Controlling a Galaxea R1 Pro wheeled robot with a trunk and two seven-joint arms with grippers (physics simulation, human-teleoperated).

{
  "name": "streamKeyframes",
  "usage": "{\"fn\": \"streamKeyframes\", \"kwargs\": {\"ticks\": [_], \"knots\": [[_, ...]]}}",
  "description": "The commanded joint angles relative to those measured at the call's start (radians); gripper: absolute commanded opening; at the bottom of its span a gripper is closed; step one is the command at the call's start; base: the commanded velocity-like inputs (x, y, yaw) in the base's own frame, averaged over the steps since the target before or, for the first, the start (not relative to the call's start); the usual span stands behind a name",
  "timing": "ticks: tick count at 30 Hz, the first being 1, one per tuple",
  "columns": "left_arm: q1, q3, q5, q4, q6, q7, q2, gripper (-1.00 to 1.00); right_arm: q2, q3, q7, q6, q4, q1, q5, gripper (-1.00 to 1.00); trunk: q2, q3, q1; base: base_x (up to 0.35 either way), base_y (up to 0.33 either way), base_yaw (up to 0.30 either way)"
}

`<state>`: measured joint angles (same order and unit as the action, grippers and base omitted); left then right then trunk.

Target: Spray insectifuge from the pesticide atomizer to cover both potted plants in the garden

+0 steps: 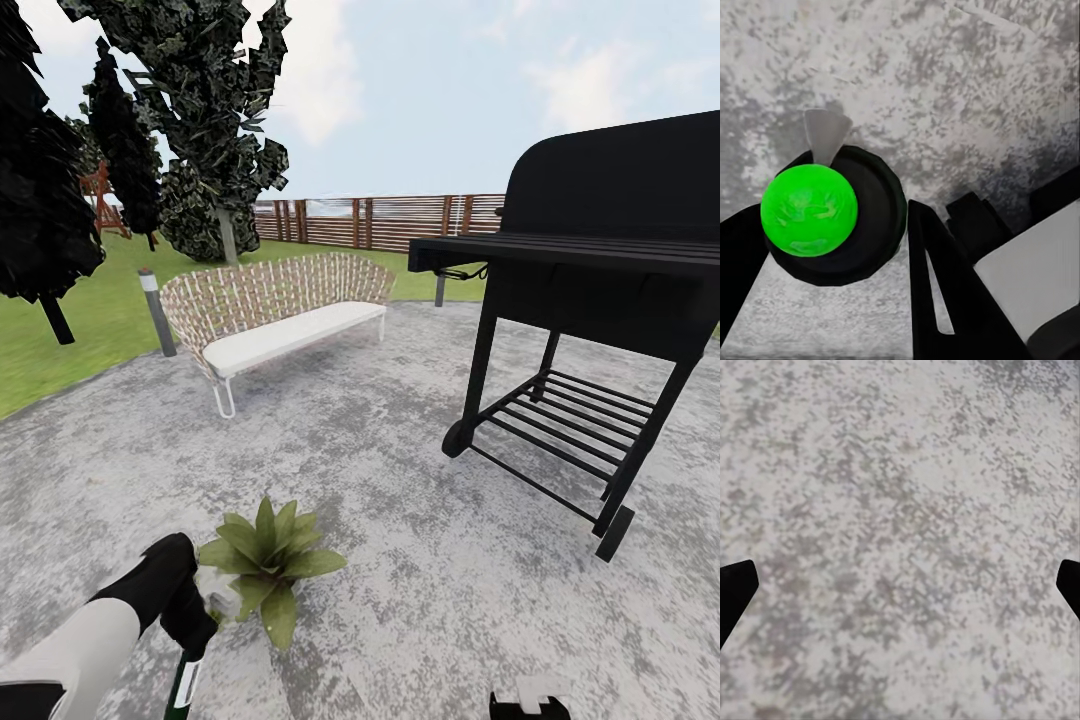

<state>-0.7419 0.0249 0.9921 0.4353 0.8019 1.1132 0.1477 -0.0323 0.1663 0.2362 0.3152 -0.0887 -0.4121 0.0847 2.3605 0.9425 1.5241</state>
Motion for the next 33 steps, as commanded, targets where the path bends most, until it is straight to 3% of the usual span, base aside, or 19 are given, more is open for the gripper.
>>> {"fn": "streamKeyframes", "kwargs": {"ticks": [1, 8, 9, 10, 12, 15, 16, 18, 19, 30, 33], "knots": [[0.016, 0.000, 0.000, 0.002, 0.007, -0.006, 0.001, -1.00, -0.001, 0.009, 0.002, 0.004, 0.001, -0.001, 0.008, 1.00, 0.000, 0.001, 0.000, 0.000, 0.000, 0.000], [0.035, -0.009, -0.014, 0.008, 0.010, -0.022, -0.010, -1.00, -0.002, 0.009, 0.001, 0.004, 0.006, -0.001, 0.005, 1.00, 0.000, 0.001, 0.000, 0.000, 0.000, 0.000], [0.035, -0.010, -0.023, 0.011, 0.010, -0.022, -0.012, -1.00, -0.002, 0.010, 0.000, 0.004, 0.006, -0.001, 0.005, 1.00, 0.000, 0.001, 0.000, 0.000, 0.000, 0.000], [0.034, -0.024, -0.057, 0.013, 0.011, -0.022, -0.015, -1.00, -0.002, 0.010, 0.000, 0.004, 0.006, -0.001, 0.005, 1.00, 0.000, 0.001, 0.000, 0.000, 0.000, 0.000], [0.035, -0.030, -0.070, 0.014, 0.011, -0.022, -0.015, -1.00, 0.000, 0.009, 0.001, 0.003, 0.004, -0.001, 0.008, 1.00, 0.000, 0.001, 0.000, 0.000, 0.000, 0.000], [0.035, -0.034, -0.074, 0.014, 0.011, -0.022, -0.004, -1.00, 0.000, 0.009, 0.002, 0.004, 0.003, -0.001, 0.010, 1.00, 0.000, 0.001, 0.000, 0.000, 0.000, 0.000], [0.035, -0.035, -0.075, 0.012, 0.009, -0.022, 0.031, -1.00, 0.000, 0.009, 0.002, 0.004, 0.002, -0.001, 0.010, 1.00, 0.000, 0.001, 0.000, 0.000, 0.000, 0.000], [0.035, -0.035, -0.076, 0.012, 0.008, -0.022, 0.053, -1.00, 0.000, 0.009, 0.003, 0.003, 0.002, -0.001, 0.010, 1.00, 0.000, 0.001, 0.000, 0.000, 0.000, 0.000], [0.036, -0.034, -0.076, 0.010, 0.007, -0.023, 0.082, -1.00, 0.001, 0.007, 0.004, 0.003, 0.001, -0.001, 0.011, 1.00, 0.000, 0.001, 0.000, 0.000, 0.000, 0.000], [0.036, -0.037, -0.076, 0.014, 0.008, -0.026, 0.072, -1.00, 0.002, 0.007, 0.005, 0.003, 0.001, -0.001, 0.012, 1.00, 0.000, 0.001, 0.000, 0.051, -0.144, 0.185], [0.036, -0.039, -0.077, 0.014, 0.008, -0.094, 0.072, -1.00, 0.002, 0.007, 0.003, 0.003, 0.001, -0.001, 0.012, 1.00, 0.000, 0.001, 0.000, 0.188, -0.142, 0.013]]}}
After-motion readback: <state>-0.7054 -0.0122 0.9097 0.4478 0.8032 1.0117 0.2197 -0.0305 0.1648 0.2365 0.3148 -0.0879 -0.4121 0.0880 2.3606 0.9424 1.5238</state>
